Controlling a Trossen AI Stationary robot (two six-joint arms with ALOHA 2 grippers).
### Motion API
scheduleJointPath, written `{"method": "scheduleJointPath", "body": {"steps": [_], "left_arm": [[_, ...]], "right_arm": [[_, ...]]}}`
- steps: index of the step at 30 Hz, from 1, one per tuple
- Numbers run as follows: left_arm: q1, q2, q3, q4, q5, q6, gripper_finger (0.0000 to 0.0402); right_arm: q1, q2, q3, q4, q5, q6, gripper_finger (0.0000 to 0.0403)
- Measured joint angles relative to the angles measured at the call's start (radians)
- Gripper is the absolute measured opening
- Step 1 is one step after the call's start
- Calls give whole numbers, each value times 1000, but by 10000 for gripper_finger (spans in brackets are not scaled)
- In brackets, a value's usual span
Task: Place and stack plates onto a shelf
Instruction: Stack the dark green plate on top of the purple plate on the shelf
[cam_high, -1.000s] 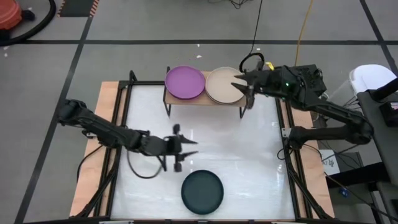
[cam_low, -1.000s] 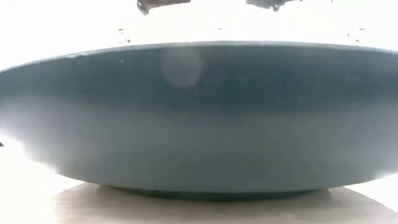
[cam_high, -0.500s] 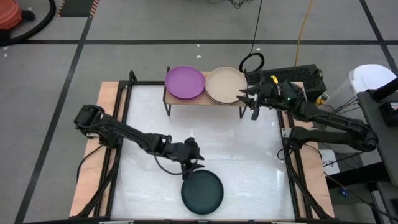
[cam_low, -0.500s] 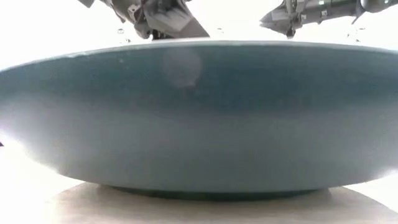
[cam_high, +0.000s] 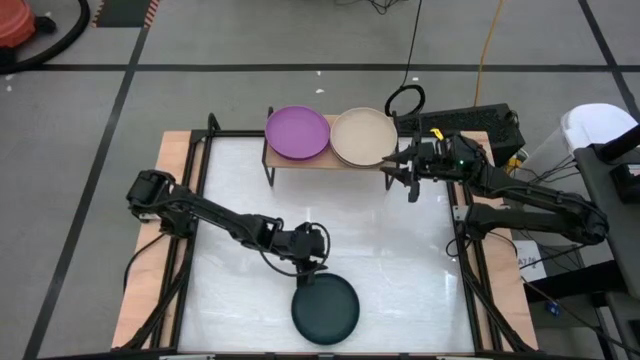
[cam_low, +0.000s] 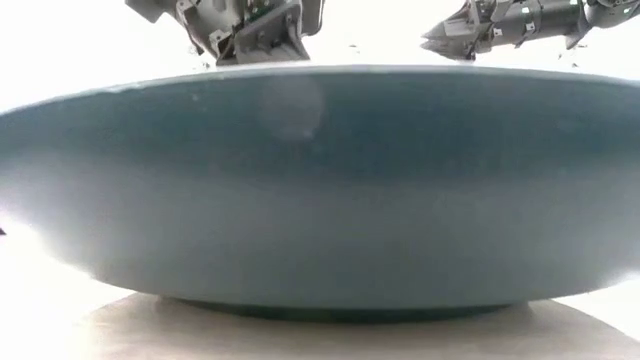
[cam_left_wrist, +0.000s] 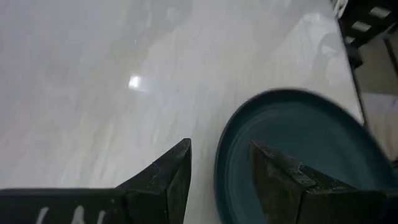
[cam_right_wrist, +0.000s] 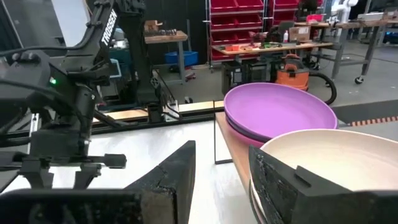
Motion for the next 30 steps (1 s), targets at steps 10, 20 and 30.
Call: {"method": "scheduleJointPath", "body": {"steps": [10,20,30], "left_arm": [[0,5,0,8,2,2,161],[0,5,0,14,2,11,161],[3,5,0,13,2,52,161]], "right_arm": [[0,0,0,0,0,-5,130],[0,0,0,-8,-1,-1,130],[0,0,0,-8,2,-21,130]]}}
